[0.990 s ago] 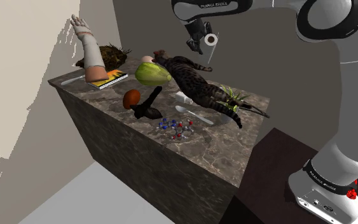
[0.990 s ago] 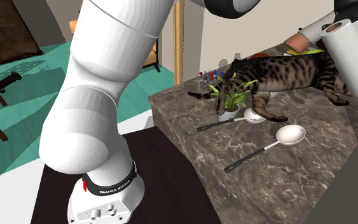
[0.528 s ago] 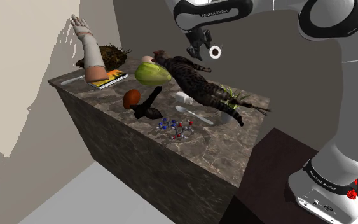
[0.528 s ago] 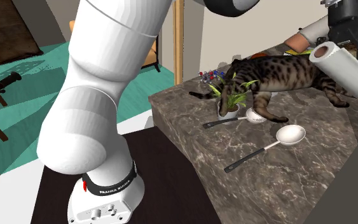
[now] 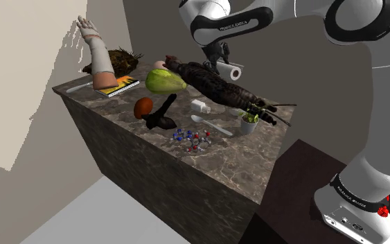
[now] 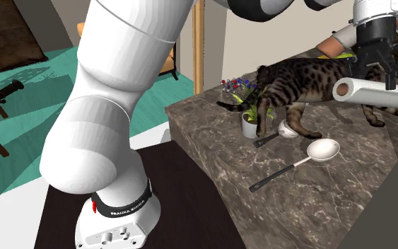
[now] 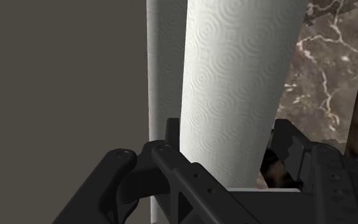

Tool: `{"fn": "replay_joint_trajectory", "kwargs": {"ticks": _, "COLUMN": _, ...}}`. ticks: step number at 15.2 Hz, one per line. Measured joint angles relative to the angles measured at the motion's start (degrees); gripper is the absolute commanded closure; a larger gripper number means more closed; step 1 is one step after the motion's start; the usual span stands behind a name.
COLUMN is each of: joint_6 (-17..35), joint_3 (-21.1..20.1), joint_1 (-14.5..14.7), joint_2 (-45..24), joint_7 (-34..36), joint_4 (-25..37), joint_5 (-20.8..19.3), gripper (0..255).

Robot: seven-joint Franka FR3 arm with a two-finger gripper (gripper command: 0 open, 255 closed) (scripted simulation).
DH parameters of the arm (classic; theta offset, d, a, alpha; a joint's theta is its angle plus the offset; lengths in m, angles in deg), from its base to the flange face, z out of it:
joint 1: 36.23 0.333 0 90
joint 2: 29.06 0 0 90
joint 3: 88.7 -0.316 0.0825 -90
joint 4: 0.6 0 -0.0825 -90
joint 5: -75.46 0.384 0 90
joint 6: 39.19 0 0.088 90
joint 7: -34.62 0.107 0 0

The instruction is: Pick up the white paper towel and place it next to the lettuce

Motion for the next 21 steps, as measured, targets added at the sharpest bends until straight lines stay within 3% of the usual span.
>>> {"fn": "replay_joint_trajectory", "kwargs": {"ticks": 6, "joint_6": 0.07, "joint_3": -0.21, "joint_1": 0.14, "joint_2": -0.2, "joint_7": 1.54, "joint_4": -0.05, "joint_5": -0.9, "gripper": 255}}
{"fn": "replay_joint_trajectory", "kwargs": {"ticks": 9, "joint_6": 4.88, "joint_3": -0.76, "joint_1": -1.96, "joint_2": 3.19, "joint_7": 3.27, "joint_4": -6.14, "joint_5": -0.69, "gripper": 255}}
{"fn": "replay_joint_trajectory", "kwargs": {"ticks": 12, "joint_6": 3.79, "joint_3": -0.16, "joint_1": -0.51, "joint_2": 1.06, "joint_7": 3.95, "joint_4": -3.34, "joint_5": -1.55, "gripper": 255}}
{"fn": "replay_joint_trajectory", "kwargs": {"ticks": 18, "joint_6": 8.98, "joint_3": 0.56, "joint_1": -1.39, "joint_2": 3.34, "joint_7": 6.78, "joint_4": -8.23, "joint_5": -2.13, "gripper": 255}}
{"fn": "replay_joint_trajectory", "kwargs": {"ticks": 21, "joint_6": 8.51, "joint_3": 1.07, "joint_1": -0.73, "joint_2": 2.68, "joint_7": 6.22, "joint_4": -7.13, "joint_5": -2.34, "gripper": 255}}
